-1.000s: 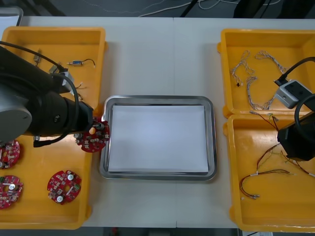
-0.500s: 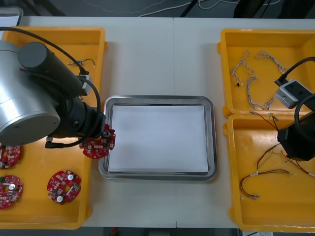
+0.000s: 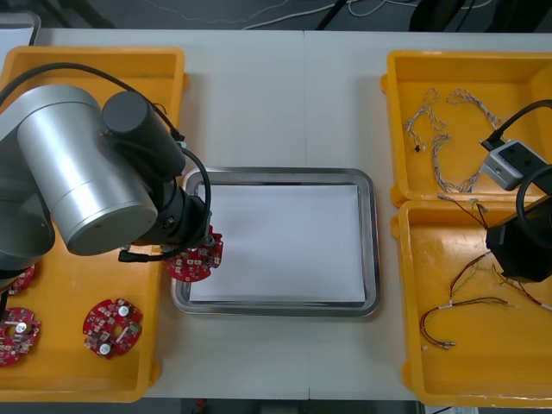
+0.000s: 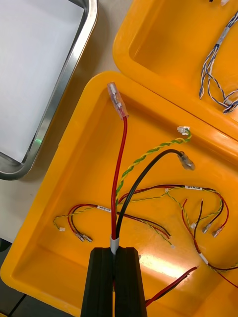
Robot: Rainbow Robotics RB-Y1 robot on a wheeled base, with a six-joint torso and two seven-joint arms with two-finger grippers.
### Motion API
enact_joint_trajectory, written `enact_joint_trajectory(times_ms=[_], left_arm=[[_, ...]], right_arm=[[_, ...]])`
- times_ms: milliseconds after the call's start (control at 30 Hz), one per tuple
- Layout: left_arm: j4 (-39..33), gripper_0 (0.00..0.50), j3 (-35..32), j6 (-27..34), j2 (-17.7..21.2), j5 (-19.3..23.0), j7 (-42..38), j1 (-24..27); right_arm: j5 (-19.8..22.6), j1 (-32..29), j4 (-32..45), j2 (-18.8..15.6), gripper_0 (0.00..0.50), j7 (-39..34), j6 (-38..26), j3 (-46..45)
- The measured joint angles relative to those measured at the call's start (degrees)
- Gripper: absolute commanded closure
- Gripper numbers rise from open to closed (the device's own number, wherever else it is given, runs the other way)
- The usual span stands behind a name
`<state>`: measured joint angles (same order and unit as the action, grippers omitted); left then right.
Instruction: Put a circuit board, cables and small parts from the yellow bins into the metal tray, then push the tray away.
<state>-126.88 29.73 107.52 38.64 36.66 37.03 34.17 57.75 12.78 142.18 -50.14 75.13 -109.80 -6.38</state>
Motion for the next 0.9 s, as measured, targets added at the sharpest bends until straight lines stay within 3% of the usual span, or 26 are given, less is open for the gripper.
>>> enact_joint_trajectory(times_ms=[367,900], left_arm=[[0.6,0.5,4.0,0.29,-4.16,-5.23,-0.03,0.01],[4.5,0.5,6.67,-2.59,-6.98,-9.84,-0.04,0.0]], right_arm=[[0.0,0.0,0.0,0.0,0.5,0.0,0.0,0.0],[0.0,0.0,0.0,0.0,0.5,0.0,0.0,0.0]])
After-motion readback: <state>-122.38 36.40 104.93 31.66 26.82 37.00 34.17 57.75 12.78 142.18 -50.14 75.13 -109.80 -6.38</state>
